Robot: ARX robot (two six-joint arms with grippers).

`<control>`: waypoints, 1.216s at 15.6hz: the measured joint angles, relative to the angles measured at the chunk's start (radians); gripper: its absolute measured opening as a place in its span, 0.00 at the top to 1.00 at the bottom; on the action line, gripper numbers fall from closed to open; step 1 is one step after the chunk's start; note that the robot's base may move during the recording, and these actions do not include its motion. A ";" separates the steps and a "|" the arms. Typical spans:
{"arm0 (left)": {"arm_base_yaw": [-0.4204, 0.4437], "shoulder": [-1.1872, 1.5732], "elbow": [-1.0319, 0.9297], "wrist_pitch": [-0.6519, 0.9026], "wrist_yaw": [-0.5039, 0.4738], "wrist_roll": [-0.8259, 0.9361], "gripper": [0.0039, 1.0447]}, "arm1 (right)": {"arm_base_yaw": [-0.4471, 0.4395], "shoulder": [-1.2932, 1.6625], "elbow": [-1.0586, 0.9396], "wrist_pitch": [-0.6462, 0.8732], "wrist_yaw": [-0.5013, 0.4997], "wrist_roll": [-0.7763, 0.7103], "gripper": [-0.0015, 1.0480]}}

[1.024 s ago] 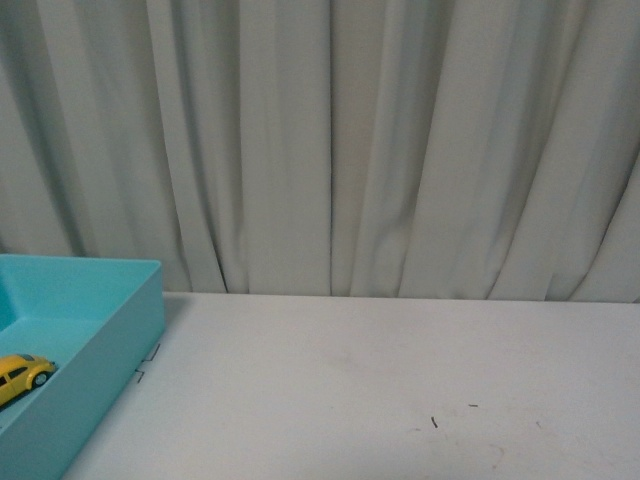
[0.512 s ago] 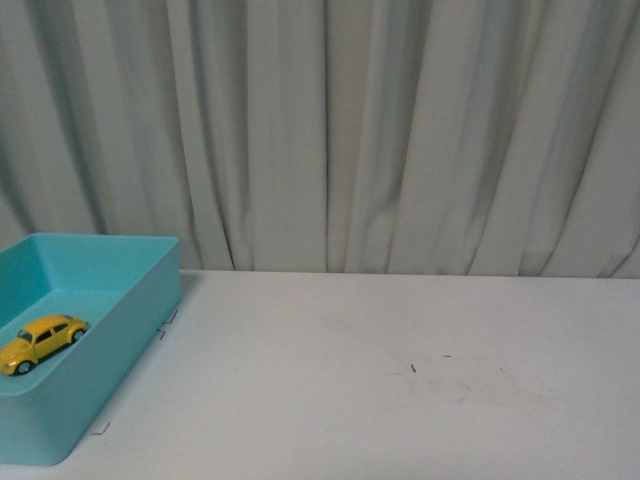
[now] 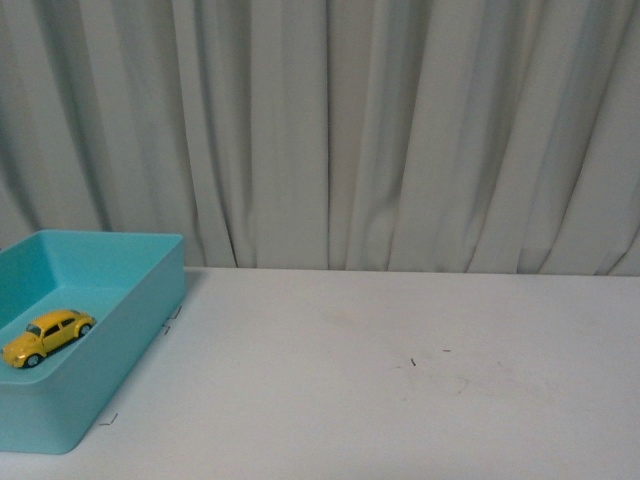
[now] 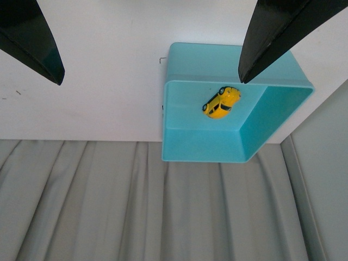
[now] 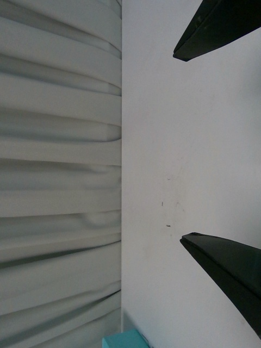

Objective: Wind up and store yellow beetle toy

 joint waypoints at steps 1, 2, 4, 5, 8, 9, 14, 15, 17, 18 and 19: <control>0.000 0.000 0.000 0.000 0.000 0.000 0.06 | 0.000 0.000 0.000 0.000 0.000 0.000 0.06; 0.000 0.000 0.000 0.000 0.000 0.000 0.06 | 0.000 0.000 0.000 0.000 0.000 0.000 0.06; 0.000 0.000 0.000 0.000 0.000 0.000 0.06 | 0.000 0.000 0.000 0.000 0.000 0.000 0.06; 0.000 0.000 0.000 0.000 0.000 0.000 0.06 | 0.000 0.000 0.000 0.000 0.000 0.000 0.06; 0.000 0.000 0.000 0.000 0.000 0.000 0.06 | 0.000 0.000 0.000 0.000 0.000 0.000 0.06; 0.000 0.000 0.000 0.000 0.000 0.000 0.06 | 0.000 0.000 0.000 0.000 0.000 0.000 0.06; 0.000 0.000 0.000 0.001 0.000 0.000 0.06 | 0.000 0.000 0.000 0.001 0.000 0.000 0.06; 0.000 0.000 0.000 0.002 0.000 0.000 0.06 | 0.000 0.000 0.000 0.001 0.000 0.000 0.06; 0.000 0.000 0.000 0.002 0.000 0.000 0.06 | 0.000 0.000 0.000 0.002 0.000 0.000 0.06; 0.000 0.000 0.000 0.002 -0.001 0.000 0.06 | 0.000 0.000 0.000 0.003 0.000 0.000 0.06; 0.000 0.000 0.000 0.000 0.001 -0.001 0.06 | 0.000 0.000 0.000 0.000 0.000 0.000 0.06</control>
